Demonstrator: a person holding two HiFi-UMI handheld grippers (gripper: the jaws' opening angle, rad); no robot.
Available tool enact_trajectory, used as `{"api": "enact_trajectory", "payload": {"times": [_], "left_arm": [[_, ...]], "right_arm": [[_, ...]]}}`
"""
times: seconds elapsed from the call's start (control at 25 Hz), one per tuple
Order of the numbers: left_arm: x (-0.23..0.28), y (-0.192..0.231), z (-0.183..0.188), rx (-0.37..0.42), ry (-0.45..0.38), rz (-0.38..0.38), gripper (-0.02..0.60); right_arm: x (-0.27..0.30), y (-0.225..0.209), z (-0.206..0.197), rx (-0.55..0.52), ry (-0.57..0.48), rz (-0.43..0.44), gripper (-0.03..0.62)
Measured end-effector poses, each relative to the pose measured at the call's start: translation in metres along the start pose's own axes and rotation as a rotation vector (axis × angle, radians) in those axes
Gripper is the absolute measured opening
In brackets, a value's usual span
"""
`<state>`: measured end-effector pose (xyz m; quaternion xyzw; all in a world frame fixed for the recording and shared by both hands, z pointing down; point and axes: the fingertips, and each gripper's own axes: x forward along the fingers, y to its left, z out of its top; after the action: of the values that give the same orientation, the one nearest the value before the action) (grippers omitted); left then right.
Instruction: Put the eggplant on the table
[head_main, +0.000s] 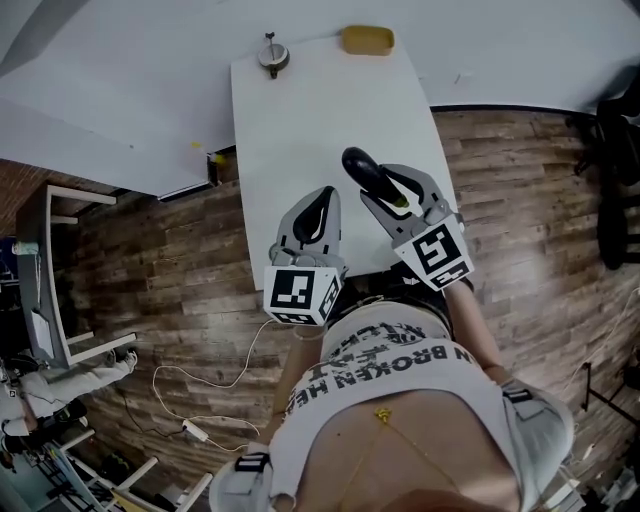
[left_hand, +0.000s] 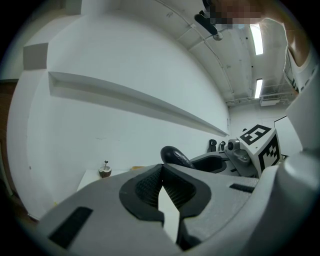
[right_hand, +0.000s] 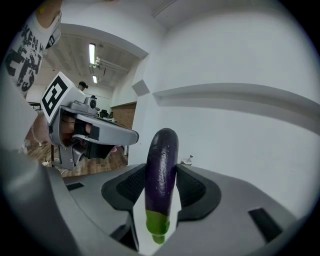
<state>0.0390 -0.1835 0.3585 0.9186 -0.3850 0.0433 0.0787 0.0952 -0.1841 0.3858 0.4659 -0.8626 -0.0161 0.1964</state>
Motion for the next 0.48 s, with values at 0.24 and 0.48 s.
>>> {"api": "enact_trajectory", "payload": {"times": [0.24,0.48], "left_arm": [[-0.003,0.0,0.0,0.006,0.004,0.02,0.006],[-0.003,0.011,0.0,0.003,0.006,0.037,0.006]], "right_arm": [[0.0,0.004,-0.001,-0.007,-0.001,0.021,0.187],[0.013,0.007,0.001,-0.013,0.002,0.046,0.187]]}}
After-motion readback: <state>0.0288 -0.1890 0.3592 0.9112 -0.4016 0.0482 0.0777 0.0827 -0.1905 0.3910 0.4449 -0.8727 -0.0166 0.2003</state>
